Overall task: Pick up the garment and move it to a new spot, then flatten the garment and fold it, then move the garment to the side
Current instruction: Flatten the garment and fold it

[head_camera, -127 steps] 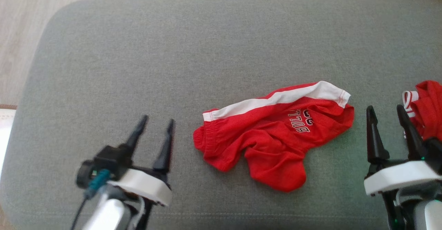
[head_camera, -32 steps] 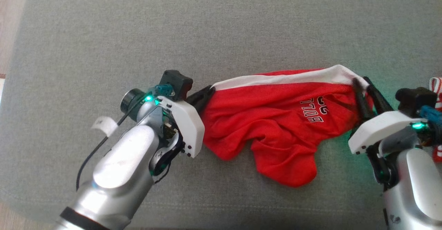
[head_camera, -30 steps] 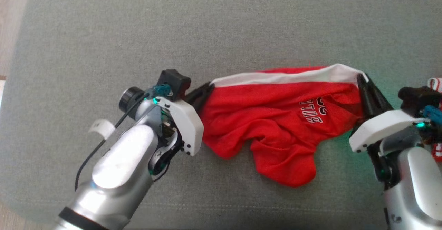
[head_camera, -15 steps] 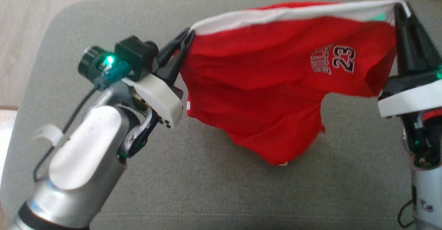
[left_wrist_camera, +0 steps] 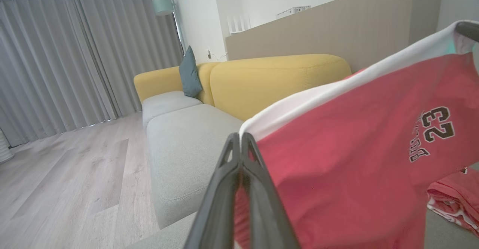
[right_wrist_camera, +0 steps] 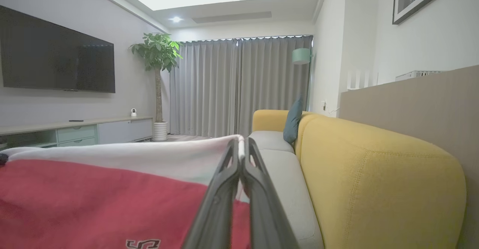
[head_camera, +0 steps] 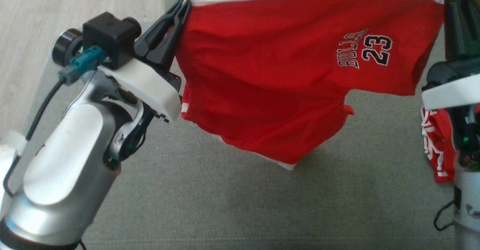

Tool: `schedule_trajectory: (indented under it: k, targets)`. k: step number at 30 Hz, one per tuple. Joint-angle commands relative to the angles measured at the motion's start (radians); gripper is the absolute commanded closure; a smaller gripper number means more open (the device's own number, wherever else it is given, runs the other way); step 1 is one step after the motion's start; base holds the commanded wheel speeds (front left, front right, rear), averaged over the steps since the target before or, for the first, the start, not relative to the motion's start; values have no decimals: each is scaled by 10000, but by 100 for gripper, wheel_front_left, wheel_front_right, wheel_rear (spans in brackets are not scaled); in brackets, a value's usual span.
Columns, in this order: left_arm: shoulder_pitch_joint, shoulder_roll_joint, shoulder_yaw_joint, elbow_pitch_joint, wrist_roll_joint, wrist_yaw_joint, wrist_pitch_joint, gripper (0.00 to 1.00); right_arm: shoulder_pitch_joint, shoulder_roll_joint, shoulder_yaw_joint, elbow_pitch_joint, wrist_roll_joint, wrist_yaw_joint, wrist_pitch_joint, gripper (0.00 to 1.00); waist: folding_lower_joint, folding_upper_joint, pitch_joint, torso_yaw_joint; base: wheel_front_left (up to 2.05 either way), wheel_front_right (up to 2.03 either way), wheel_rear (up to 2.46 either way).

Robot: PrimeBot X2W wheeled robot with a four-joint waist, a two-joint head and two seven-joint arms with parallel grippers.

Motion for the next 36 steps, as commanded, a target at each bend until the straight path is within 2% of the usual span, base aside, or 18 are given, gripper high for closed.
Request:
schedule_trajectory:
  k: [1, 7, 11, 15, 20, 21, 23, 29, 36]
  targets:
    - [-817, 281, 610, -122, -61, -1, -48, 100, -625, -126, 151, -85, 188, -7, 103, 100, 0, 0, 103, 2, 0, 0, 0]
    - [-2029, -292, 566, 1377, -311, -533, -481, 100, -1997, -186, 173, 1322, 485, -7, -74, 100, 0, 0, 656, -26, 0, 0, 0]
    - [-3436, -811, 505, 3286, -229, -1039, -1168, 100, -3562, -232, 312, 2932, 619, -7, -495, 100, 0, 0, 1049, -72, 0, 0, 0]
    - [-4882, -1208, 581, 5401, -260, -1496, -1984, 100, -5270, 62, 546, 4746, 821, -7, -1233, 100, 0, 0, 1389, -265, 0, 0, 0]
    - [-6519, -1455, 754, 7539, -11, -1636, -3403, 100, -7124, 365, 1015, 6893, 934, -7, -2426, 100, 0, 0, 1720, -441, 0, 0, 0]
    - [-6519, -1455, 754, 7539, -11, -1636, -3403, 100, -7124, 365, 1015, 6893, 934, -7, -2426, 100, 0, 0, 1720, -441, 0, 0, 0]
    - [-6994, -1490, 791, 8248, 70, -1690, -3718, 100, -7741, 480, 1361, 7678, 960, -7, -2839, 100, 0, 0, 1984, -522, 0, 0, 0]
    - [-7200, -1729, 948, 10156, -30, -1808, -4022, 100, -8649, 891, 2470, 9938, 1384, -7, -3714, 100, 0, 0, 2879, -609, 0, 0, 0]
    - [-6353, -1982, 1421, 11346, -442, -1910, -4058, 100, -8377, 1162, 3485, 11809, 2134, -7, -4472, 100, 0, 0, 3635, -551, 0, 0, 0]
